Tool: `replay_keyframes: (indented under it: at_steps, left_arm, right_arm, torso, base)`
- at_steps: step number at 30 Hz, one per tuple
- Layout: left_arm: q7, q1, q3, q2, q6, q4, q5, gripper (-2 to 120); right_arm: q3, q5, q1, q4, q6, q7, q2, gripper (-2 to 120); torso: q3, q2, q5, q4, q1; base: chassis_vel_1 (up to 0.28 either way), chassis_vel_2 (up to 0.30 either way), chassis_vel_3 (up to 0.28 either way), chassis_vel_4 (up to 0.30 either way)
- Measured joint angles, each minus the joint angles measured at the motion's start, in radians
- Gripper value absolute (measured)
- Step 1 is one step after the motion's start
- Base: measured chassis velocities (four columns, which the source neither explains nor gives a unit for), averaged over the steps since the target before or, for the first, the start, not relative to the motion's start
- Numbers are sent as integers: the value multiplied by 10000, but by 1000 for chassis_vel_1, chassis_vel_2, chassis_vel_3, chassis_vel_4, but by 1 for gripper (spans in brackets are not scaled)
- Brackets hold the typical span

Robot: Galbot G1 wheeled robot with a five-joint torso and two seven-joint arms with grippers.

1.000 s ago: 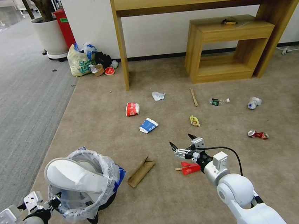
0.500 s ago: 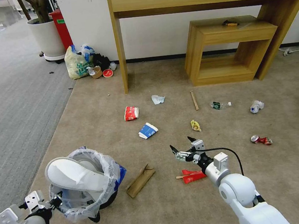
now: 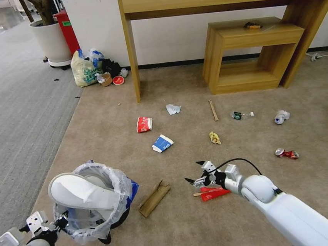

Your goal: Pick up the trash bin and place the garbage on the floor into it.

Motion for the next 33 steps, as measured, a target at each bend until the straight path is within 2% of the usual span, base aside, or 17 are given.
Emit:
replay_keyframes:
  at_steps: [1,2,3,5,6,9,13,17,18,20,22,24,27,29,33]
  left_arm:
    - [-1,12,-32,-36,0,-39,11,0]
    - [-1,12,-32,-36,0,-39,11,0]
    - [-3,32,-60,-71,0,-72,27,0]
    - [-4,69,-93,-160,0,-143,49,0]
    - [-4,69,-93,-160,0,-143,49,0]
    - [-2,119,-102,-319,0,-246,107,0]
    - [1,149,-99,-429,0,-302,145,0]
    - [48,192,-85,-588,0,-347,196,0]
    - [48,192,-85,-588,0,-347,196,0]
    - [78,229,-99,-632,0,-383,221,0]
    - [82,247,-109,-641,0,-396,227,0]
    - [110,294,-146,-665,0,-465,232,0]
    - [122,330,-189,-697,0,-522,255,0]
    - [142,364,-241,-735,0,-579,270,0]
    - [171,372,-268,-774,0,-585,318,0]
  right_arm:
    - [-534,54,590,-348,257,-187,54,100]
    - [-534,54,590,-348,257,-187,54,100]
    - [-960,80,996,-630,462,-314,153,100]
    - [-1806,105,1718,-1292,844,-658,422,100]
    - [-1806,105,1718,-1292,844,-658,422,100]
    - [-3208,-40,2657,-2241,1325,-1402,756,100]
    - [-4002,-361,3208,-2699,1613,-1751,982,100]
    - [-4868,-1457,4281,-3986,2326,-2449,2138,100]
    - [-4868,-1457,4281,-3986,2326,-2449,2138,100]
    - [-5118,-1751,4715,-4501,2468,-2725,2749,100]
    - [-5204,-1825,4862,-4689,2496,-2839,2961,100]
    - [-5384,-2073,5204,-5401,2607,-3318,3571,100]
    - [-5462,-2246,5429,-6026,2644,-3717,3971,100]
    - [-5470,-2487,5622,-6728,2584,-4236,4404,100]
    - [-5150,-3114,5769,-7385,2464,-4918,4898,100]
  torso:
    - [-1,1,-3,4,0]
    - [-1,1,-3,4,0]
    - [-1,0,-8,3,0]
    - [0,0,0,4,0]
    - [0,0,0,4,0]
    - [1,0,-3,0,0]
    - [0,0,-3,0,0]
    - [0,0,-6,-1,0]
    - [0,0,-6,-1,0]
    - [0,0,-4,4,0]
    - [-1,0,-5,4,0]
    - [0,0,-3,5,0]
    - [-1,0,-6,0,0]
    - [-1,0,-3,0,0]
    - [-1,0,-3,0,0]
  base:
    - [0,0,0,0]
    - [0,0,0,0]
    - [0,0,0,0]
    - [0,0,0,0]
    - [0,0,0,0]
    - [0,0,0,0]
    - [0,0,0,0]
    - [0,0,0,0]
    - [0,0,0,0]
    - [0,0,0,0]
    - [0,0,0,0]
    - [0,0,0,0]
    - [0,0,0,0]
    - [0,0,0,0]
    - [0,0,0,0]
